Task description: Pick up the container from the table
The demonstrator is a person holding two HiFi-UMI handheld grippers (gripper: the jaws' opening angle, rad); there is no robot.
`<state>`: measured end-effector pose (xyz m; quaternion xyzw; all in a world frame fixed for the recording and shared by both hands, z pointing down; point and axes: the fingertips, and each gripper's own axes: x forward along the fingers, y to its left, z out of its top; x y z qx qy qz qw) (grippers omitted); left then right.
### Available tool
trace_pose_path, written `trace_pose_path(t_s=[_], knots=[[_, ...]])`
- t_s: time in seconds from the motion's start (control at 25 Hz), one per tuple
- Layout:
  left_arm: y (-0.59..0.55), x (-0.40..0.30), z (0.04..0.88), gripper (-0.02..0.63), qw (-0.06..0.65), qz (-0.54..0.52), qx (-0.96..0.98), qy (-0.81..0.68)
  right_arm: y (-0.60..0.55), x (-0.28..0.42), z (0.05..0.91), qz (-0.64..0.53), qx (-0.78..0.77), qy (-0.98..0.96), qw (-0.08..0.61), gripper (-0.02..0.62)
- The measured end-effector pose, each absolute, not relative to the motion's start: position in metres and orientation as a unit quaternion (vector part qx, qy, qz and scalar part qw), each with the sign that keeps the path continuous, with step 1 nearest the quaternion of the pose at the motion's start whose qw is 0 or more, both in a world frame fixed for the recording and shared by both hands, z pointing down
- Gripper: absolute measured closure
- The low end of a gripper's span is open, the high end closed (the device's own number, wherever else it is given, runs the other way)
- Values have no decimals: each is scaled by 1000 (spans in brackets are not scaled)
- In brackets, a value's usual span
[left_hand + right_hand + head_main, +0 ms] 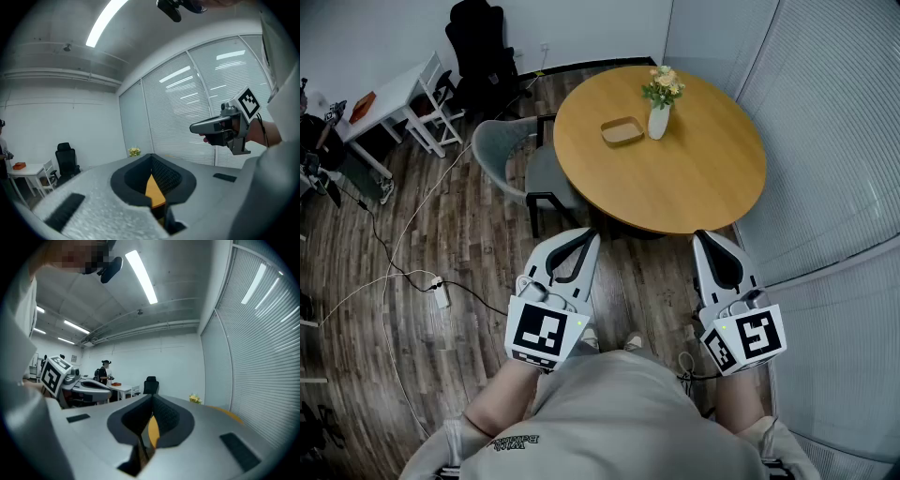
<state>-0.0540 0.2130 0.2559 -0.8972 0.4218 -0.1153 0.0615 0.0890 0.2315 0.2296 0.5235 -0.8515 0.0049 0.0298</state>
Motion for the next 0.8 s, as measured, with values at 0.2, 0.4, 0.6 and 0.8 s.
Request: trace_pose_path(t_s=[0.2,0.4,0.6,0.8], knots=[[216,-53,254,586,61,-116,-898,421,232,93,231,15,530,-848,23,565],[216,-48,257,586,56,-116,-897,422,231,95,235,1,529,-848,39,565],[216,-39,260,586,51,-119,-898,421,229,100,240,6,524,-850,41,565],[214,-32,264,586,47,-121,-895,428,225,108,245,11,519,-854,41,565]])
